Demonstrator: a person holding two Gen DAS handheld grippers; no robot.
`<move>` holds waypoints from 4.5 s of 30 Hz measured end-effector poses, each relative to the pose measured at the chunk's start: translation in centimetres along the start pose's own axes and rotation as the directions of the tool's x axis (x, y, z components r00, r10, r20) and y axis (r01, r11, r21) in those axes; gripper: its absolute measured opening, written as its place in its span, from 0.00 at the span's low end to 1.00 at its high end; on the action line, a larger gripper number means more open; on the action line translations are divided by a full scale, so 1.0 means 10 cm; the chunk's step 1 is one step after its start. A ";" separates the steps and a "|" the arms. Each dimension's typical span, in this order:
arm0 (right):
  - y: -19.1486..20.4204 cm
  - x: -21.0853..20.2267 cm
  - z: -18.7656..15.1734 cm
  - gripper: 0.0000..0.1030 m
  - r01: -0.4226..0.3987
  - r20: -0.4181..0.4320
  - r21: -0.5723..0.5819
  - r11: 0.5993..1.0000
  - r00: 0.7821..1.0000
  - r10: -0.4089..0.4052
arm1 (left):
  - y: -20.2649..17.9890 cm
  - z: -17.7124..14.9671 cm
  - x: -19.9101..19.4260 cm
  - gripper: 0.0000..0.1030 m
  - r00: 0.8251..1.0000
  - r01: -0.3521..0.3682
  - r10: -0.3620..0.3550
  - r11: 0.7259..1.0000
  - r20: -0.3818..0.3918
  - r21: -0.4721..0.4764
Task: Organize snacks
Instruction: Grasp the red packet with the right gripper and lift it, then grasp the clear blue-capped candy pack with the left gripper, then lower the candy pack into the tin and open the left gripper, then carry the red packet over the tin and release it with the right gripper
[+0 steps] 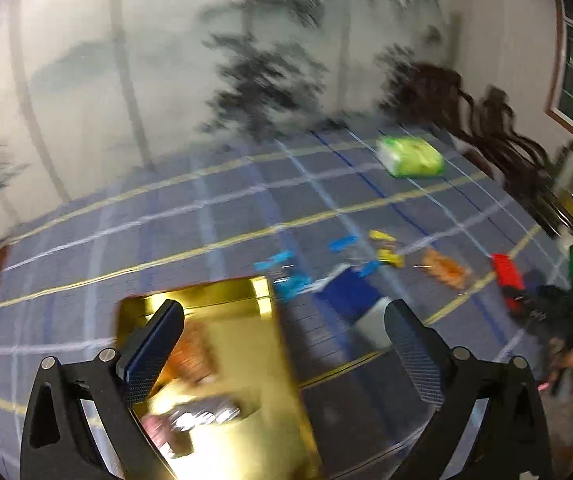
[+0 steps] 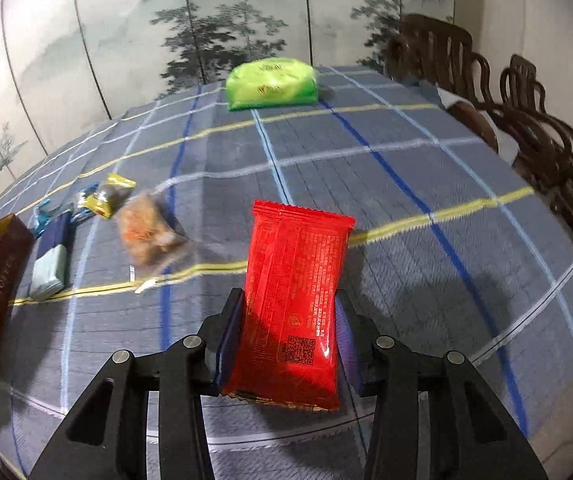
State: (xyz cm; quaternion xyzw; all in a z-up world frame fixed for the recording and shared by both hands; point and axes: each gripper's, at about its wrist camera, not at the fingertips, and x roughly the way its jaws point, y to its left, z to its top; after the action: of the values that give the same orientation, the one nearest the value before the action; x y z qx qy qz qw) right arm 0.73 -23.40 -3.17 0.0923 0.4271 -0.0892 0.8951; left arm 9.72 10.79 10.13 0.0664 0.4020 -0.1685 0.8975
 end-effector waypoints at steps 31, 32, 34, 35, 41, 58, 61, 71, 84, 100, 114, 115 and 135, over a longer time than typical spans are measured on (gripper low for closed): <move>0.01 0.09 -0.11 0.44 -0.097 0.063 -0.022 0.995 0.993 0.098 | -0.11 0.38 2.05 0.33 0.892 -0.003 0.004 1.000 -0.452 0.003; 0.01 0.09 -0.11 0.44 -0.098 0.063 -0.020 0.995 0.993 0.099 | -0.12 0.39 2.00 0.33 0.904 -0.007 0.003 1.000 -0.428 -0.009; 0.02 0.09 -0.10 0.44 -0.097 0.063 -0.021 0.995 0.993 0.098 | -0.12 0.40 1.79 0.33 0.925 0.026 -0.051 0.997 -0.376 -0.071; 0.02 0.09 -0.11 0.44 -0.096 0.063 -0.022 0.995 0.993 0.097 | -0.11 0.40 1.67 0.33 0.935 0.040 -0.071 0.995 -0.347 -0.096; 0.04 0.10 -0.09 0.44 -0.074 0.057 -0.032 0.997 0.995 0.076 | -0.14 0.26 0.76 0.33 0.973 0.093 -0.133 0.974 -0.187 -0.209; 0.11 0.12 -0.09 0.44 -0.015 0.053 -0.050 0.999 0.998 0.017 | 0.81 -1.22 -0.59 0.34 0.988 -0.129 0.083 0.914 -0.133 -0.384; 0.13 0.12 -0.09 0.44 -0.001 0.051 -0.058 0.998 0.999 0.004 | 0.86 -1.25 -0.61 0.34 0.988 -0.128 0.086 0.918 -0.125 -0.376; 0.16 0.12 -0.09 0.44 0.017 0.050 -0.068 0.998 0.999 -0.014 | 0.80 -0.73 -0.18 0.34 0.993 -0.110 0.088 0.939 -0.081 -0.327; 0.17 0.13 -0.09 0.44 0.032 0.049 -0.077 0.997 0.998 -0.028 | 0.72 -0.47 0.51 0.34 0.981 -0.171 0.142 0.953 -0.129 -0.249; 0.18 0.13 -0.09 0.44 0.035 0.048 -0.078 0.996 0.998 -0.031 | 0.65 -0.50 0.76 0.34 0.973 -0.199 0.166 0.956 -0.161 -0.217; 0.19 0.13 -0.09 0.44 0.036 0.048 -0.079 0.996 0.998 -0.032 | 0.62 -0.53 0.83 0.35 0.968 -0.214 0.180 0.956 -0.172 -0.202; 0.19 0.13 -0.09 0.44 0.036 0.048 -0.079 0.996 0.998 -0.032 | 0.61 -0.53 0.83 0.35 0.968 -0.214 0.180 0.956 -0.172 -0.202; 0.20 0.14 -0.08 0.44 0.038 0.048 -0.080 0.996 0.998 -0.035 | 0.56 -0.55 0.74 0.53 0.963 -0.253 0.228 0.950 -0.145 -0.183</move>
State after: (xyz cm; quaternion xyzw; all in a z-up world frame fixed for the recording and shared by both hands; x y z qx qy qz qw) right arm 1.45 -21.38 -4.55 0.0460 0.4110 -0.0903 0.9060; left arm 12.51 15.55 0.86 0.0347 0.4599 -0.0122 0.8872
